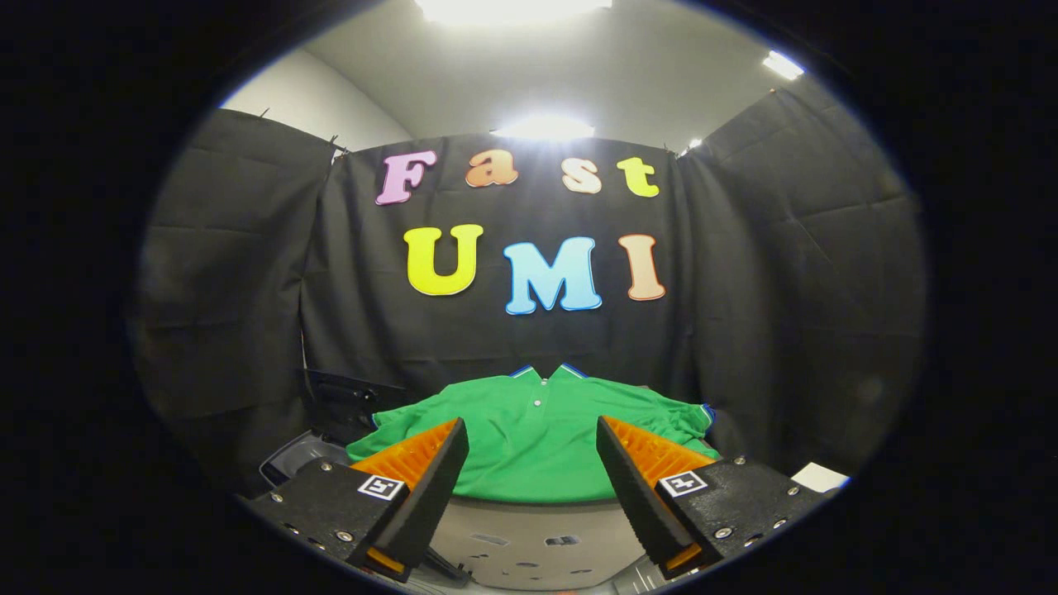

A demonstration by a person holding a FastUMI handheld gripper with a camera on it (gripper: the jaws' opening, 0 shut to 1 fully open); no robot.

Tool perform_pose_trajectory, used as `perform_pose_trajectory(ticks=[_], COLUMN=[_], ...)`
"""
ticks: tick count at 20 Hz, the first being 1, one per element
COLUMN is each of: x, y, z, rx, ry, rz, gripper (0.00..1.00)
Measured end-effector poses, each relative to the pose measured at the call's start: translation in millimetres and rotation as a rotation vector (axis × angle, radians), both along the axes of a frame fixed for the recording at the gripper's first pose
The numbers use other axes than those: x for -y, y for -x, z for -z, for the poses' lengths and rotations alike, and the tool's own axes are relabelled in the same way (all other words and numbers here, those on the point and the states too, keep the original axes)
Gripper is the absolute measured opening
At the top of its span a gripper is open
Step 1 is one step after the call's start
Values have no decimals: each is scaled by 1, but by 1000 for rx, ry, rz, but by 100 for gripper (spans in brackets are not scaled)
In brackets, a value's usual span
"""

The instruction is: Put the clothes into the washing machine and then close the washing machine lid.

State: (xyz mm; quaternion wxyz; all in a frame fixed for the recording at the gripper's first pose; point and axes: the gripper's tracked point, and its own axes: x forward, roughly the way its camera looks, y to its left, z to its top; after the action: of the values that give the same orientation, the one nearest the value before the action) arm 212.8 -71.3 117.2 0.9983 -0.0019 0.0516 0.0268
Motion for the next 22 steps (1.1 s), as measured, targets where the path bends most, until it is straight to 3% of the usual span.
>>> perform_pose_trajectory(ticks=[16, 22], x=[8, 16], y=[-143, -195], z=[20, 33], rx=[-228, -303], ry=[-20, -22], rz=[-20, 12], gripper=[96, 96])
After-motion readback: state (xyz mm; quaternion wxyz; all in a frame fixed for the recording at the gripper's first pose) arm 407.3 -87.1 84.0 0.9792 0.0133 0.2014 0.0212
